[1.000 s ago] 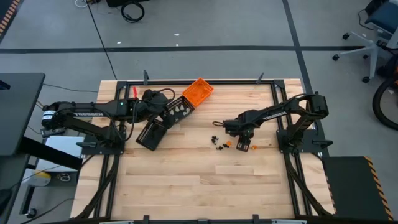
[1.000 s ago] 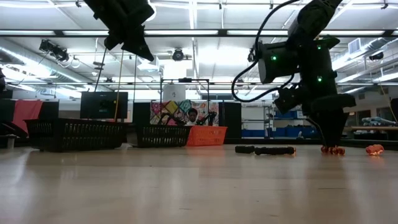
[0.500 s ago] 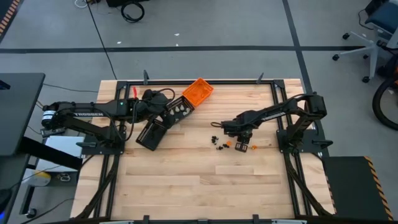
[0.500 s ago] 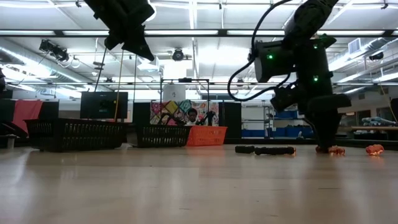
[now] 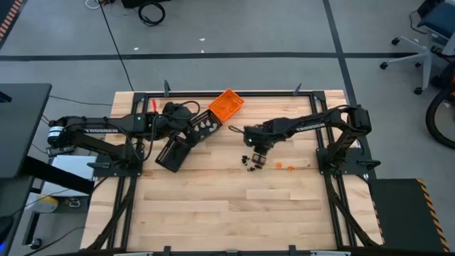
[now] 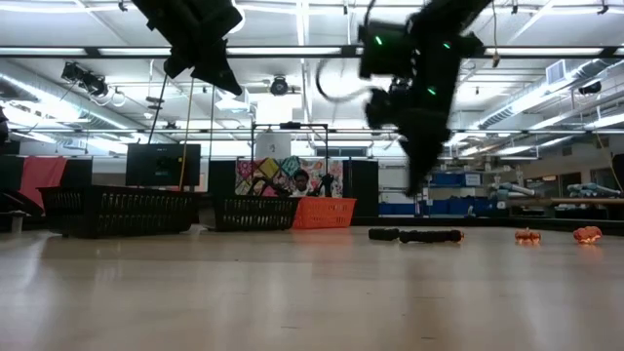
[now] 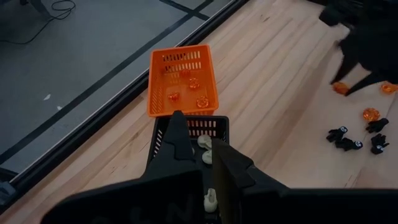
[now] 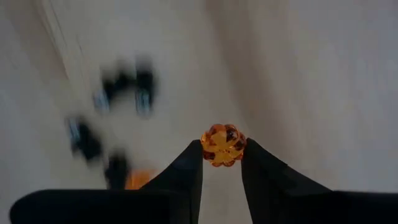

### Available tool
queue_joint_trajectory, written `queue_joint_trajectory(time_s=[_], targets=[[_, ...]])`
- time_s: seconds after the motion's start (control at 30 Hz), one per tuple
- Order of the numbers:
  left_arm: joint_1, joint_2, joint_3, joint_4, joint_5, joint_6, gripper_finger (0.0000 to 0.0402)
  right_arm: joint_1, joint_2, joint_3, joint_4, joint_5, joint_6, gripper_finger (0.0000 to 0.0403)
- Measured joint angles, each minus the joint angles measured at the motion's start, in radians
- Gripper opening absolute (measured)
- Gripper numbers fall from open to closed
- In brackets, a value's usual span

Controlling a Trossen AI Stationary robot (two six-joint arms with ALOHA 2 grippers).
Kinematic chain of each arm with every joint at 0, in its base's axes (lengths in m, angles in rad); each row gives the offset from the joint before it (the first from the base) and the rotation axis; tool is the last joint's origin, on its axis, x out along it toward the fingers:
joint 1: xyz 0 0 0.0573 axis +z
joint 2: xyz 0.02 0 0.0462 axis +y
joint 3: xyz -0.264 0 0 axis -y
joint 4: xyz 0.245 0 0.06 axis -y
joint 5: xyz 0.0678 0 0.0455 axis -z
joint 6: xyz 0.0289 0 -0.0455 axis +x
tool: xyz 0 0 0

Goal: Sort Halloween decoration
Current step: Put the orange pumpkin toy into the orange bin

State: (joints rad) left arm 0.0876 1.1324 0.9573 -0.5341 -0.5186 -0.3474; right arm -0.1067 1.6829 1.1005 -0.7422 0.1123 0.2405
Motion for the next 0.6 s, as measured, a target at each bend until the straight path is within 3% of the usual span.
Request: queue_joint_trajectory(time_s=[0.27,0.6], targets=[[0.0,0.0,0.0,0.0,0.0,0.0,0.0,-0.063,-0.002,0.173,0.159,0.094,-0.15,0.0096],[0.0,0.0,0.0,0.0,0.0,0.0,0.0,-0.154,0.0,0.17,0.514,0.085,-0.321,0.0098]])
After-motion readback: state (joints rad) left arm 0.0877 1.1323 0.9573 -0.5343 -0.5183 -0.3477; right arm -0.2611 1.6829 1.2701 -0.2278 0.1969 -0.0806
